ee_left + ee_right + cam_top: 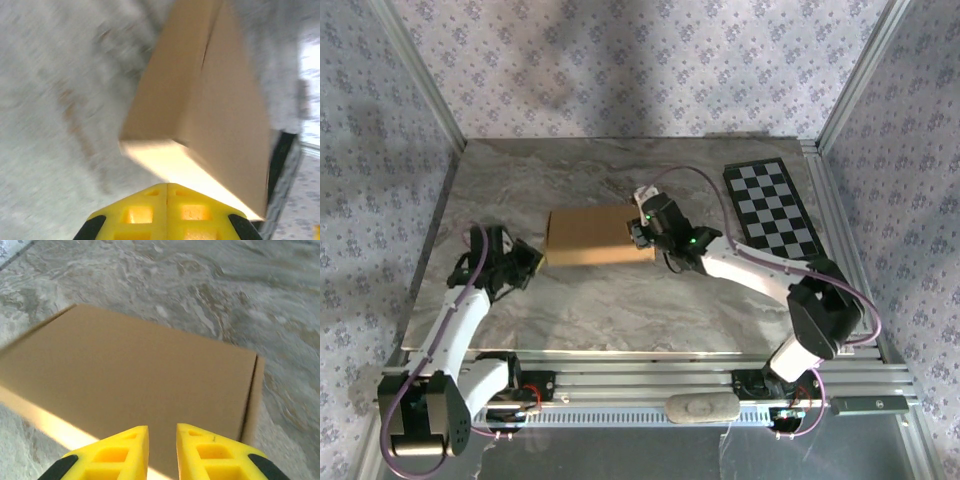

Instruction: Fold the paper box

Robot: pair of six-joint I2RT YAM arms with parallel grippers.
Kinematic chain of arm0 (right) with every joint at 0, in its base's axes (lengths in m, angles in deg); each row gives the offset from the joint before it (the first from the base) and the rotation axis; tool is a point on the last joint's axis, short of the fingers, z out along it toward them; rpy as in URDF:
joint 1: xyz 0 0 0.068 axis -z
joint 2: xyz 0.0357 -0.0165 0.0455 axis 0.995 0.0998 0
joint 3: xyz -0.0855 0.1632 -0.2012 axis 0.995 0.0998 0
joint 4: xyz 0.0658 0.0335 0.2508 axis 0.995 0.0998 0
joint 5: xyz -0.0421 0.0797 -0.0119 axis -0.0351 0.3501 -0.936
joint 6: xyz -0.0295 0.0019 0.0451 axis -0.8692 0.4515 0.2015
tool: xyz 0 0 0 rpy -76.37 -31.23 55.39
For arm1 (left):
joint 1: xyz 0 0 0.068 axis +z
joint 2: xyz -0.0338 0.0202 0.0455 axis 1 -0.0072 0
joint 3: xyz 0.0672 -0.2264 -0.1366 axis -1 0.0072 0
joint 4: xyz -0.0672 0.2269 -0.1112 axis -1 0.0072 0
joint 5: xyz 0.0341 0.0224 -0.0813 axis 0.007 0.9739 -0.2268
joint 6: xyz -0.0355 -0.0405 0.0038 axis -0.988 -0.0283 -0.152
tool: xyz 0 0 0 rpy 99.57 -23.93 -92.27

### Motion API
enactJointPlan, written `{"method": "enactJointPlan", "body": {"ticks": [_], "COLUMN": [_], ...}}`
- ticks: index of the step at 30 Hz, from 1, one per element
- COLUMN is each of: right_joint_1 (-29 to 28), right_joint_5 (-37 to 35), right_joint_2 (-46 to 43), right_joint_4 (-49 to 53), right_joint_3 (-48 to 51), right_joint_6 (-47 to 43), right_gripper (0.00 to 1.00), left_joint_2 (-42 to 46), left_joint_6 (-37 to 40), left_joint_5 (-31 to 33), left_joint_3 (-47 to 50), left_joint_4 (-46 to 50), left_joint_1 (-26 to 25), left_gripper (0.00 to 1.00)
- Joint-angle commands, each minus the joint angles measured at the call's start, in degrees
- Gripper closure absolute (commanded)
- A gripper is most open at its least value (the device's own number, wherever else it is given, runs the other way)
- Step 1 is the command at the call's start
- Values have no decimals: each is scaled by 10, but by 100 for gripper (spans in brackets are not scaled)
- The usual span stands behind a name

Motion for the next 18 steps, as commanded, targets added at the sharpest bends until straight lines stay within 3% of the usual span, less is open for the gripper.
{"method": "enactJointPlan", "body": {"ticks": [1,6,9,11,13,16,17,18], "right_joint_1": [1,10,30,57,102,162,178,185], "right_joint_5": [51,41,29,0,-2,2,-19,-59], "right_joint_2": [-28,-71,-111,-150,-193,-294,-341,-391], "right_joint_4": [3,0,16,38,58,68,80,96], "right_joint_3": [35,86,106,124,146,201,218,233], "right_joint_6": [39,71,90,102,112,86,72,74], "right_gripper": [79,79,76,62,1,1,1,1], "left_joint_2": [22,33,55,56,42,29,33,42], "left_joint_6": [-28,-26,9,53,112,183,200,215], "left_joint_5": [29,26,55,87,115,182,202,212], "left_joint_3": [40,64,17,-39,-96,-138,-139,-134], "left_joint_4": [6,6,58,108,147,186,182,171], "left_joint_1": [-26,-34,-33,-24,-7,17,22,24], "left_gripper": [96,93,77,57,49,49,57,60]}}
